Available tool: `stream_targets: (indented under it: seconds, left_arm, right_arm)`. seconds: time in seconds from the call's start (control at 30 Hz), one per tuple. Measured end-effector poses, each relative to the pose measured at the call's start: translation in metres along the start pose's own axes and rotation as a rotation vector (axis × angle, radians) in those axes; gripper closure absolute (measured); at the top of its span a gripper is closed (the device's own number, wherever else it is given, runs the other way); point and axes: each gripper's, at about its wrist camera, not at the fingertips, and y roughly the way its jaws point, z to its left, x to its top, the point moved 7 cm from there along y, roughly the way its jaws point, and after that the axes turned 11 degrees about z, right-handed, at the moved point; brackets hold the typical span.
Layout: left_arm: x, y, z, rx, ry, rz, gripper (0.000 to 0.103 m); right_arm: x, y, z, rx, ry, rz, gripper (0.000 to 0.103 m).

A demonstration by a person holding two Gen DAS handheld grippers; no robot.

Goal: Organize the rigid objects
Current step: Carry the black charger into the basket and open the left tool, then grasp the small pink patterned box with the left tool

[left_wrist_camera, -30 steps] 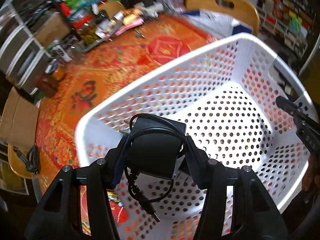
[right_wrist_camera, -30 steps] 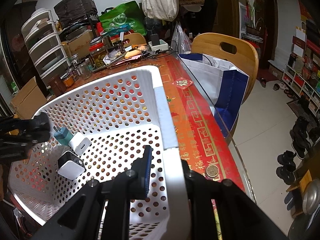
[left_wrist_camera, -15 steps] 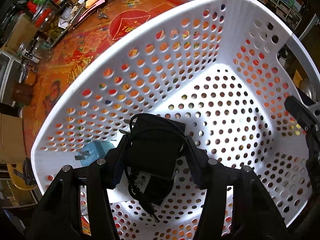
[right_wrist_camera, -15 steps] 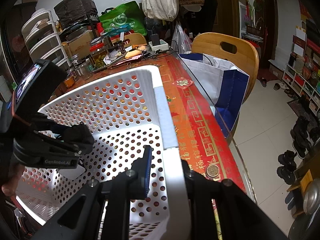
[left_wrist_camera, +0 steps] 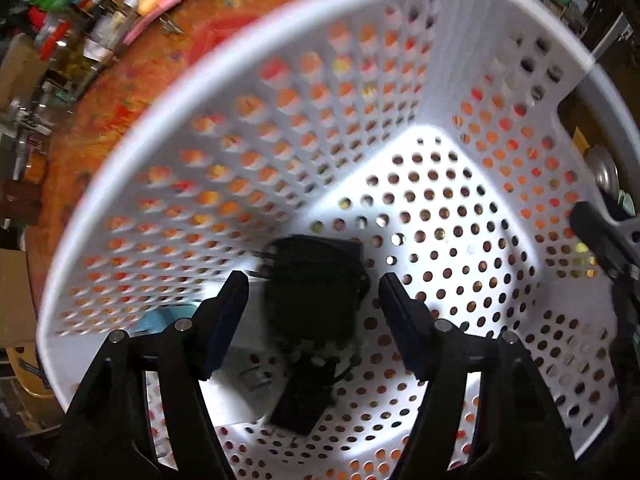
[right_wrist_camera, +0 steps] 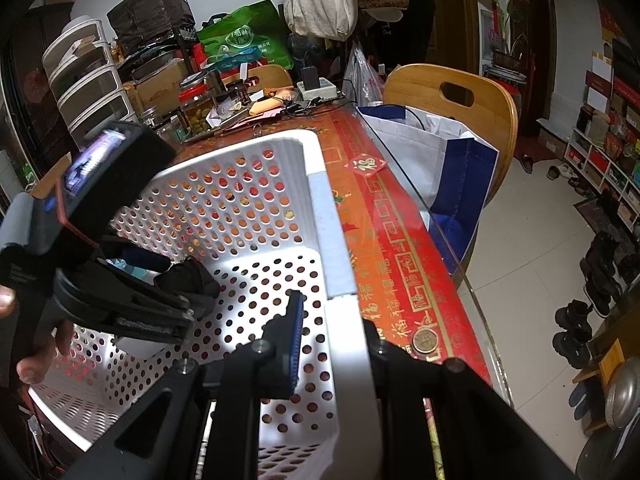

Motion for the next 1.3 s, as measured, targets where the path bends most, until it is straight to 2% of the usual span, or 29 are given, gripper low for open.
stream_targets:
  seconds: [0.13, 0.17, 0.2, 0.23, 0.27, 0.37, 0.47, 0.53, 0.63, 0.77, 0.9, 0.97, 1.03, 1.13, 1.3]
  left_arm:
    - [-0.037, -0.070, 0.041, -0.066, -0.105, -0.197, 0.035]
    - [-0.054, -0.091, 0.056, -0.088, -0.124, -0.259, 0.031]
    - [-0.070, -0.108, 0.072, -0.089, -0.143, -0.312, 0.018]
    - [-0.089, -0.124, 0.091, -0.072, -0.171, -0.367, 0.004]
    - [-0.107, -0.136, 0.112, -0.043, -0.206, -0.413, 0.000]
    - [-0.169, -0.147, 0.176, 0.018, -0.346, -0.491, 0.000]
    - [-0.218, -0.119, 0.229, -0.044, -0.490, -0.474, 0.000]
    - [-0.236, -0.082, 0.259, -0.087, -0.562, -0.415, 0.000]
    - [-0.249, -0.023, 0.286, -0.093, -0.640, -0.307, 0.000]
    - [-0.234, 0.033, 0.290, -0.135, -0.656, -0.234, 0.000]
    - [-0.221, 0.062, 0.289, -0.150, -0.668, -0.210, 0.002]
    - [-0.219, 0.071, 0.292, -0.149, -0.680, -0.213, 0.008]
    - [-0.216, 0.076, 0.297, -0.133, -0.690, -0.223, 0.018]
    - [-0.204, 0.091, 0.298, -0.124, -0.694, -0.216, 0.022]
    - [-0.197, 0.091, 0.295, -0.120, -0.672, -0.274, 0.022]
  right_arm:
    - [0.001, 0.001, 0.000, -0.001, 0.005, 0.002, 0.087]
    - [0.001, 0.001, 0.000, -0.004, 0.005, 0.004, 0.087]
    - [0.001, 0.001, -0.001, -0.004, 0.002, 0.005, 0.087]
    - [0.000, 0.001, -0.001, -0.002, 0.000, 0.005, 0.087]
    - [0.000, 0.000, -0.001, -0.002, -0.002, 0.004, 0.087]
    - [0.000, 0.000, -0.001, -0.001, 0.000, 0.000, 0.087]
    - [0.000, 0.001, -0.001, -0.001, -0.002, 0.002, 0.087]
    - [0.001, 0.001, -0.001, -0.003, -0.003, 0.003, 0.087]
    - [0.001, 0.002, -0.002, -0.003, -0.002, 0.004, 0.087]
    - [0.001, 0.002, -0.001, -0.001, 0.002, 0.006, 0.087]
    - [0.001, 0.003, -0.002, -0.003, 0.009, 0.011, 0.087]
    - [0.001, 0.003, -0.002, -0.006, 0.008, 0.013, 0.087]
    - [0.001, 0.003, -0.002, -0.005, 0.008, 0.012, 0.087]
    - [0.001, 0.003, -0.002, -0.008, 0.008, 0.011, 0.087]
    - [0.002, 0.004, -0.002, -0.020, 0.002, 0.016, 0.087]
